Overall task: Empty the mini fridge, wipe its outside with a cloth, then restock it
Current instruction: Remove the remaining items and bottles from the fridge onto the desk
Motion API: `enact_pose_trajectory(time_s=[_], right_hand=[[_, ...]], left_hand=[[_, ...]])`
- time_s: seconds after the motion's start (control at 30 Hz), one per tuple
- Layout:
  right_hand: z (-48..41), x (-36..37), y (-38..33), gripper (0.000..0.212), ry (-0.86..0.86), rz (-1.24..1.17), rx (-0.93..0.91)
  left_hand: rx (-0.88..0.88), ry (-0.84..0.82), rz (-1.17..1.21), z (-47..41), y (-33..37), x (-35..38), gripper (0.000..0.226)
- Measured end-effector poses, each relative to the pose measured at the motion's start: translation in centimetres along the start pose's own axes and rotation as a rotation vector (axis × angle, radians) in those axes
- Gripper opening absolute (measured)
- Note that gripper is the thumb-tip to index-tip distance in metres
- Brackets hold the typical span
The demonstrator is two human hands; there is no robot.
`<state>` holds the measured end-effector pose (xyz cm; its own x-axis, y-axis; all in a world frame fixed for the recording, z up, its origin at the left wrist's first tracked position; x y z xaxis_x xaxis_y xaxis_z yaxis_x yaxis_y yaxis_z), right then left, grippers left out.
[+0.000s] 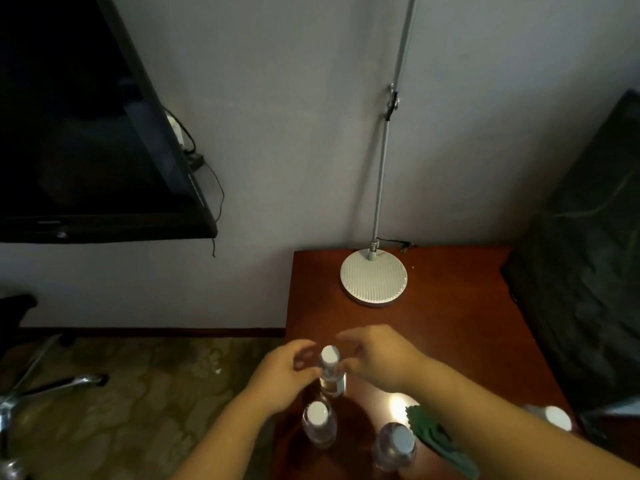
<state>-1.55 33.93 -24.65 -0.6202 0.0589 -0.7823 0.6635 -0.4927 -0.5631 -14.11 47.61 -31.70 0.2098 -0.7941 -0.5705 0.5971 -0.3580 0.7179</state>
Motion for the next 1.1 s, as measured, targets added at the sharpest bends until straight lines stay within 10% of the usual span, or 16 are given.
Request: enact_pose_trajectory(time_s=[0.3, 0.63, 1.1], right_hand=[[10.8, -13.3, 3.8, 0.062, 0.358, 0.119, 0.054], [29.5, -19.5, 18.6, 0.056, 0.603, 0.016, 0.295], [46.1, -20.8, 39.2, 0.05, 0.57, -0.186, 0.344]], left_hand=[[0.371, 0.072, -0.228, 3.4, 17.2, -1.2, 0.06], [0.748, -0.104, -0.345, 7.3, 35.9, 15.8, 0.06], [0.635, -0.115, -0.321, 13.0, 45.9, 38.1, 0.057]])
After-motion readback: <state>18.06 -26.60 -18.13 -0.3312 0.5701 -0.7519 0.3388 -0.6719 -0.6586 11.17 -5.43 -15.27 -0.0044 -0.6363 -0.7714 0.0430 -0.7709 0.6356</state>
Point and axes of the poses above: each hand's wrist, its own z-axis away from the middle knuckle, its own x-axis out of the palm, y = z × x, the point moved 7 cm from there along -z, towards the middle knuckle, and after that the axes turned 2 degrees about -x, right-handed, at the moved point
